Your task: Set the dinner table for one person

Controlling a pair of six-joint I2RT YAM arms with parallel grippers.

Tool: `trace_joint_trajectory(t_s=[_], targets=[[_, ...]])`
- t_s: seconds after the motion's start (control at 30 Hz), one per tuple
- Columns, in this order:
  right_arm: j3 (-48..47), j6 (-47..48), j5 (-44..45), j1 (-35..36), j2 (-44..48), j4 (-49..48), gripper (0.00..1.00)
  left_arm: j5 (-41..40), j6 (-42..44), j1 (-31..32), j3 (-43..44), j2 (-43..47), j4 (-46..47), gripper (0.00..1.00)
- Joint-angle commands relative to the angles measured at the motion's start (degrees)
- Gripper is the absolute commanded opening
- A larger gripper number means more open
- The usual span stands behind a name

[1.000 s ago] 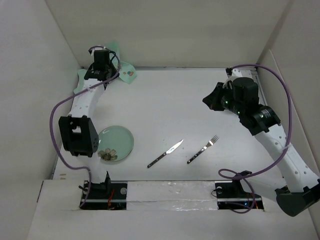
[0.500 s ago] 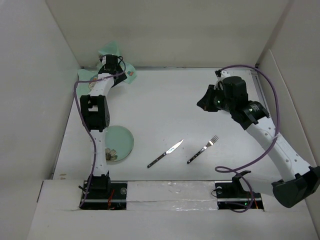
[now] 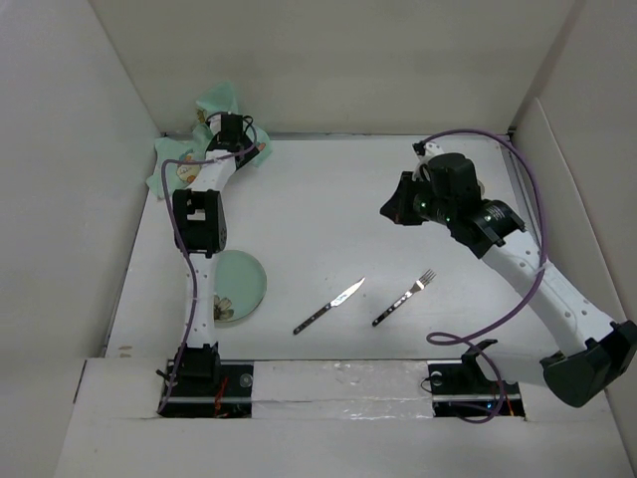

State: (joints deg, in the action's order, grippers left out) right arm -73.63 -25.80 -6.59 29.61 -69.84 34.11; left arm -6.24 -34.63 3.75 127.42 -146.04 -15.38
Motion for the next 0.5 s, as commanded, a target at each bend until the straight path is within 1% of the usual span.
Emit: trace_joint_trajectory(t_s=[0.0,0.17,0.23,0.27,0.33,0.37,0.43,0.47], targets=[[-3.1,-0.9,1.1,1.5,-0.4,-1.8,0.0,-0.8,-3.2,-0.1,3.7,-1.6,3.5,0.43],[-3.1,-1.7,2.5,3.2,-0.9,-1.4,0.0,-1.9,-5.0,-0.1,4.3,-3.1,6.1,0.33],[-3.3,-2.1,2.6,3.7,-1.0,-1.3,0.0,-2.3,-5.5,-0.1,4.7,-3.8,7.1,0.31],[-3.5,-2.1,2.9,3.7,-1.2,-1.1,0.0,-2.5,-5.6,-0.1,4.9,-4.0,7.2,0.25],[-3.8,-2.2,3.2,4.2,-1.3,-0.8,0.0,-2.5,-5.4,-0.1,5.7,-4.3,7.2,0.19],[-3.8,-2.2,3.5,4.2,-1.4,-0.7,0.0,-2.4,-5.2,-0.1,5.7,-4.2,7.4,0.11],[-3.5,-2.3,3.8,4.8,-1.4,-1.5,0.0,-0.3,-4.5,-0.1,5.0,-3.3,7.7,0.0],[-3.5,-2.3,3.8,4.8,-1.4,-1.5,0.0,-0.3,-4.5,-0.1,5.0,-3.3,7.7,0.0]])
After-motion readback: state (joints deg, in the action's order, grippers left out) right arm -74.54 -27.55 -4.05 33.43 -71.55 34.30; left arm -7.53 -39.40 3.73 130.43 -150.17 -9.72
